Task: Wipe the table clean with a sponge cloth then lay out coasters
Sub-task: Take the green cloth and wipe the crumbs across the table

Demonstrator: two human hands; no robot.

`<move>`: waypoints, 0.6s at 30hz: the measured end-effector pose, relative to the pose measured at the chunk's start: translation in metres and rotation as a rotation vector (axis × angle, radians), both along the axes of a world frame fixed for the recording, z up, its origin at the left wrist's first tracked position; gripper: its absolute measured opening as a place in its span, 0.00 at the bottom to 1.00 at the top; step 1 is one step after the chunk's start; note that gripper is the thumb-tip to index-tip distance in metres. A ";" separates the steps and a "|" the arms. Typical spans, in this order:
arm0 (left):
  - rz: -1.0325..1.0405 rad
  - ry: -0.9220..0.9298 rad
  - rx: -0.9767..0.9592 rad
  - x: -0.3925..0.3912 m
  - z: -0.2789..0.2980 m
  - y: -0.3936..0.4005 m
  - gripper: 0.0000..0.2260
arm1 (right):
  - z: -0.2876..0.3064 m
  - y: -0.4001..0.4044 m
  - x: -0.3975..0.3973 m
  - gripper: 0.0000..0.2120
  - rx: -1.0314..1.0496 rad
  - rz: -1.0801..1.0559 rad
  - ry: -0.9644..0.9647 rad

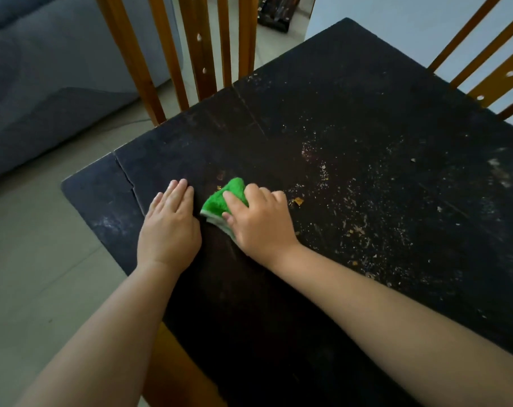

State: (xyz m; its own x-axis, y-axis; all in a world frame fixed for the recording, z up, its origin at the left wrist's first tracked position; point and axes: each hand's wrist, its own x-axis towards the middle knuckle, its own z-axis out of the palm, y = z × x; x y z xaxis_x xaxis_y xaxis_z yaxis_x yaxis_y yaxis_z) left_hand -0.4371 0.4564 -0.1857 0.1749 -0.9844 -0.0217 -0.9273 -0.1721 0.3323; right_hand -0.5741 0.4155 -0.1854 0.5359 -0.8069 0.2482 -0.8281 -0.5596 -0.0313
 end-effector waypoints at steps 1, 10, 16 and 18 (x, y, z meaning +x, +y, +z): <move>0.006 0.001 0.016 -0.002 0.001 0.002 0.20 | -0.001 -0.006 -0.002 0.19 0.000 -0.018 -0.011; 0.025 -0.024 0.121 -0.011 0.005 0.020 0.24 | 0.027 -0.058 -0.044 0.18 0.092 -0.249 -0.054; 0.039 -0.023 0.096 -0.011 0.006 0.017 0.25 | 0.012 0.017 -0.027 0.19 -0.038 0.097 -0.047; 0.033 -0.023 0.100 -0.011 0.006 0.016 0.24 | 0.002 0.035 -0.029 0.18 -0.024 0.142 -0.007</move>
